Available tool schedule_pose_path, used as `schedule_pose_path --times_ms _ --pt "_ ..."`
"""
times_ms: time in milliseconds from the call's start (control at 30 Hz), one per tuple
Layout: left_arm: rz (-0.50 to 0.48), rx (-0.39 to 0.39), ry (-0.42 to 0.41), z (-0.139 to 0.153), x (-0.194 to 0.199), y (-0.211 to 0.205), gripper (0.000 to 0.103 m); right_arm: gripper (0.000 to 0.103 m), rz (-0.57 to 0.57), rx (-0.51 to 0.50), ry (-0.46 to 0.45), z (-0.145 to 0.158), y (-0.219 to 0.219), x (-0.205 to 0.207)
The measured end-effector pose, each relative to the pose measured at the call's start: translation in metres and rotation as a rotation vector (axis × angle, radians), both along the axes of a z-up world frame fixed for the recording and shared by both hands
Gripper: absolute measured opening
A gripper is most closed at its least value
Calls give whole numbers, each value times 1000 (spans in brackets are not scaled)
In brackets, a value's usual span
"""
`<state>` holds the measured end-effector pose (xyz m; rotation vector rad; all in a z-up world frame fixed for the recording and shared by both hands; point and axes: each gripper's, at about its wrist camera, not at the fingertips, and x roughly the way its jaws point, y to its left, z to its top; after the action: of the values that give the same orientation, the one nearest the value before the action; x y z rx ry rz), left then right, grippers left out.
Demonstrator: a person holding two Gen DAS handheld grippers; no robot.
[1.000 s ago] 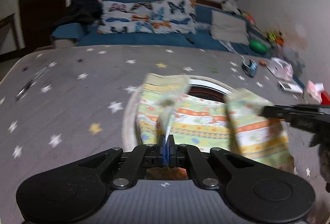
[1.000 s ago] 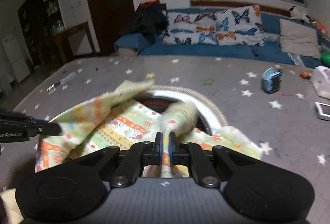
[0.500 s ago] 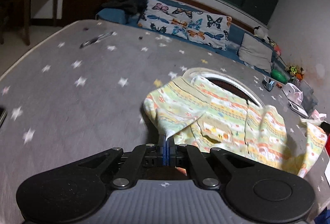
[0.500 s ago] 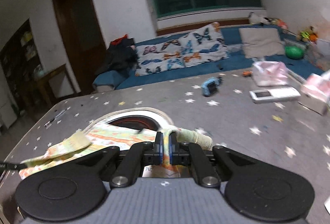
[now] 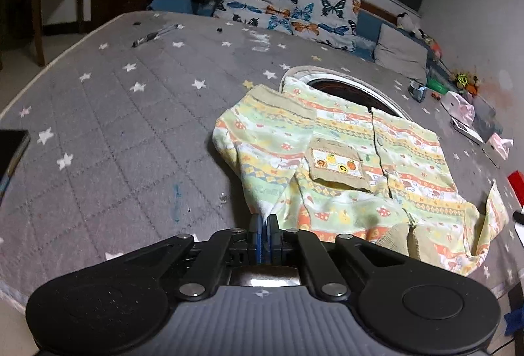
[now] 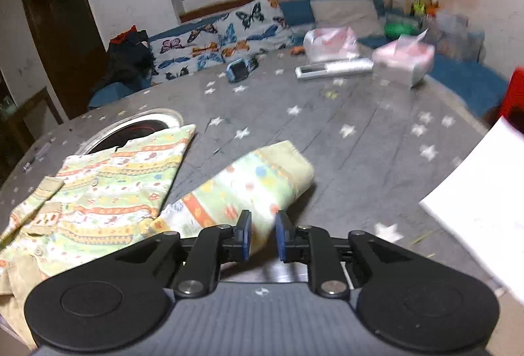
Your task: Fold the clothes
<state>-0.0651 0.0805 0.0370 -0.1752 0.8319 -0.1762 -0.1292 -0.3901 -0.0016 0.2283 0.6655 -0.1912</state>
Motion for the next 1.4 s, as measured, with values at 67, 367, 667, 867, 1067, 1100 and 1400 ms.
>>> schedule_pose_path --times_ms 67,367,667,867,1067,1100,1400 --pt "1 6 -16 7 0 0 8 22 9 -55 -26 12 8 0" --pt "7 -7 -75 23 -1 1 21 42 21 -64 -14 5 19 51" --pt "-46 -52 -70 19 6 -19 21 58 -72 -190 73 -14 17 100" --pt "-107 -79 -83 21 8 -36 26 19 -95 -134 103 -18 1 83" --pt "-198 -98 -79 21 13 -64 28 4 -132 -102 11 1 -9 32" --pt "-217 -105 -75 20 14 -71 28 4 -144 -91 -16 5 -12 22" --pt "-398 -132 -25 4 19 -136 28 13 -301 -61 1 0 -32 -50"
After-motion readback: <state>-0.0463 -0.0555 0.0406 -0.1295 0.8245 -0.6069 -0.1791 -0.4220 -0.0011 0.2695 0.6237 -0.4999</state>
